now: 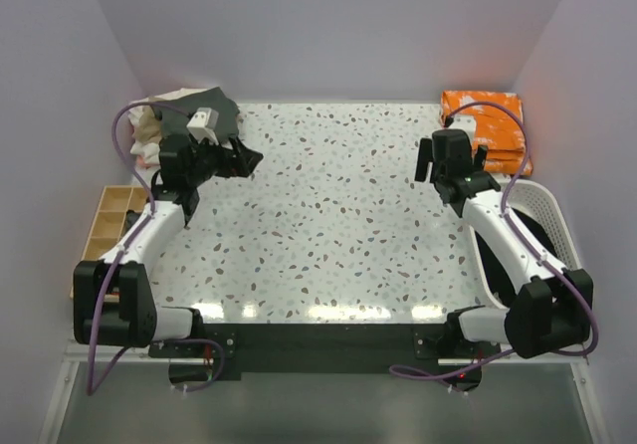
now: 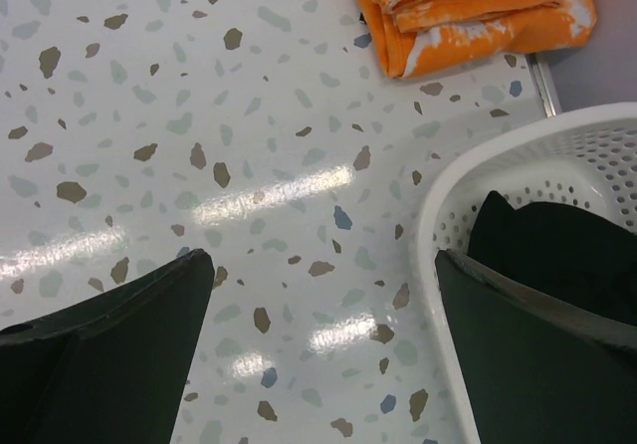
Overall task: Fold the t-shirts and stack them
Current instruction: Grab crumpled tshirt from bin with the right arm
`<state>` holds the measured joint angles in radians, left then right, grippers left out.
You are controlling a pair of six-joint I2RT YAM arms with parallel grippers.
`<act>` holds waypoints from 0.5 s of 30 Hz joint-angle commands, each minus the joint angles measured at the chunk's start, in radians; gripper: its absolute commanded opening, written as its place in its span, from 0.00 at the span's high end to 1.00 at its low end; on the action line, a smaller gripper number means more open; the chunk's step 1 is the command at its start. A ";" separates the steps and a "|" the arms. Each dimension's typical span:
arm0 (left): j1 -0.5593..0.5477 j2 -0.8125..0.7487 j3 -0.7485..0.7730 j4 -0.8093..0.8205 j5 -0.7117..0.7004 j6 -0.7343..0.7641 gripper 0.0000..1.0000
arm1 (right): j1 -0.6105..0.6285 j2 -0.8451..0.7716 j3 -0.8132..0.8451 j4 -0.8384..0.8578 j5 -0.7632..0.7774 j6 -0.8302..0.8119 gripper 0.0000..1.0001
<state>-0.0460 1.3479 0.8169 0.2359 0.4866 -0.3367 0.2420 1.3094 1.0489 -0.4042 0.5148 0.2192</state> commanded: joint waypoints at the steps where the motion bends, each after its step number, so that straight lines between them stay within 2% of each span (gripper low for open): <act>1: 0.008 -0.082 0.031 0.039 -0.045 -0.039 0.00 | -0.001 -0.021 0.037 -0.076 0.019 0.031 0.01; 3: 0.006 -0.120 0.025 0.040 -0.107 -0.088 0.00 | -0.004 0.039 0.086 -0.117 -0.009 0.023 0.01; 4: 0.006 -0.133 0.002 0.051 -0.138 -0.144 0.00 | -0.004 0.062 0.117 -0.163 0.063 0.069 0.01; 6: 0.006 -0.164 -0.022 0.091 -0.120 -0.151 0.00 | -0.004 0.102 0.170 -0.253 0.265 0.216 0.01; 10: 0.006 -0.174 -0.025 0.071 -0.135 -0.186 0.00 | -0.038 0.068 0.140 -0.232 0.348 0.227 0.01; 15: 0.005 -0.087 0.021 0.040 -0.023 -0.159 0.00 | -0.174 0.056 0.077 -0.217 0.321 0.238 0.01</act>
<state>-0.0460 1.1980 0.8036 0.2752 0.3920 -0.4854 0.1619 1.3933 1.1488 -0.5949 0.7578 0.3977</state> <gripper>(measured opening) 0.998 0.986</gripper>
